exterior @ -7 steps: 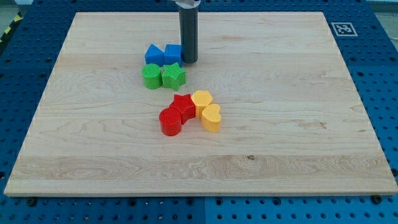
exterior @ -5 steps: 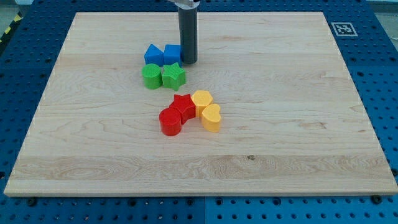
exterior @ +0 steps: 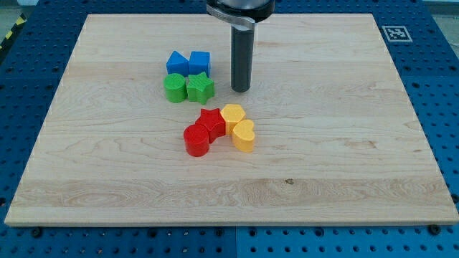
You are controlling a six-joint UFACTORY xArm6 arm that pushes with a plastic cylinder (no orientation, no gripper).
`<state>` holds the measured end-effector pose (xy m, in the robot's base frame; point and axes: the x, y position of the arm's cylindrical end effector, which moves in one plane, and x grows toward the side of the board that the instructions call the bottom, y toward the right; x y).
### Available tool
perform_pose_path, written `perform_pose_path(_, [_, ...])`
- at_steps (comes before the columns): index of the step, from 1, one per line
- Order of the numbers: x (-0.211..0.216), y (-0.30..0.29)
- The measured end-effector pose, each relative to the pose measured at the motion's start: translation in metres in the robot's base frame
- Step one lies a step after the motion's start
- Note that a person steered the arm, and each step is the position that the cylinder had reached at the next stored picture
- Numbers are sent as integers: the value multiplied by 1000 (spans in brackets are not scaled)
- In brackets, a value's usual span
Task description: Point at the yellow hexagon
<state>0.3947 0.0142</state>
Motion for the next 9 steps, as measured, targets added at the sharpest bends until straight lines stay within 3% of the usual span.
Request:
perform_pose_path(3, [33,45])
perform_pose_path(9, [48,6])
